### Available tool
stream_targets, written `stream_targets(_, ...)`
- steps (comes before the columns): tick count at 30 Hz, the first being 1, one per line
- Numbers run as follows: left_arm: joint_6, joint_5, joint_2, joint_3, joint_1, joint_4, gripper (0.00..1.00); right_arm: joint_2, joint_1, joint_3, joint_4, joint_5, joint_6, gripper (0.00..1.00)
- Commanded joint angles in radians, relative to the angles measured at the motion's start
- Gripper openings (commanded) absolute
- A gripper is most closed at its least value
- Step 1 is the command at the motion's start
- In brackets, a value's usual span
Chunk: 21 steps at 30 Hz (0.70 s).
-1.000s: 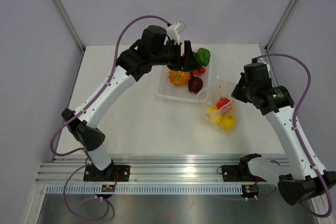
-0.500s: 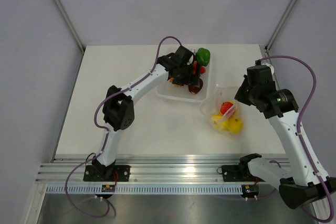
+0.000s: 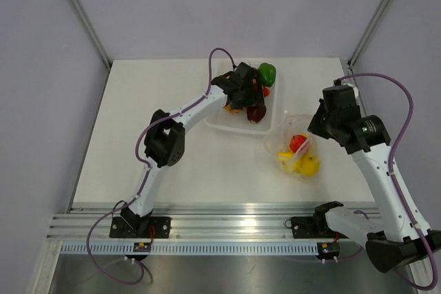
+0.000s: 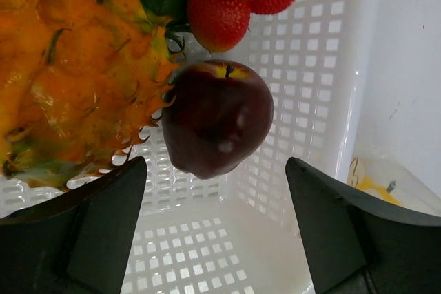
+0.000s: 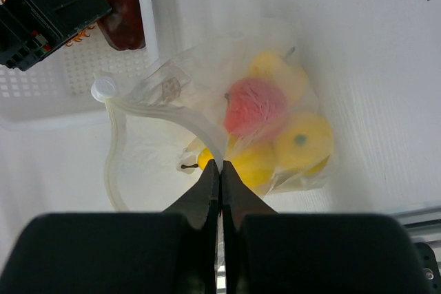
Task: Place the food in the zip-top bag and seal the zipper
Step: Pick up the fake fruit from the bin.
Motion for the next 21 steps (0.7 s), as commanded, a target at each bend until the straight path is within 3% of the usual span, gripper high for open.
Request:
stream_targets(1, -0.123, -0.102, 0.021, 0.039, -0.003, 0.067, 0.85, 0.009, -0.003, 0.038, 0.035, 0.017, -0.02, 0.03)
stream_targets(16, -0.415, -0.382, -0.033, -0.044, -0.107, 0.087, 0.82, 0.039, -0.002, 0.018, 0.075, -0.023, -0.029, 0.03)
stream_targets(21, -0.51, -0.48, -0.03, -0.037, -0.114, 0.019, 0.82, 0.044, -0.003, 0.012, 0.078, -0.034, -0.027, 0.04)
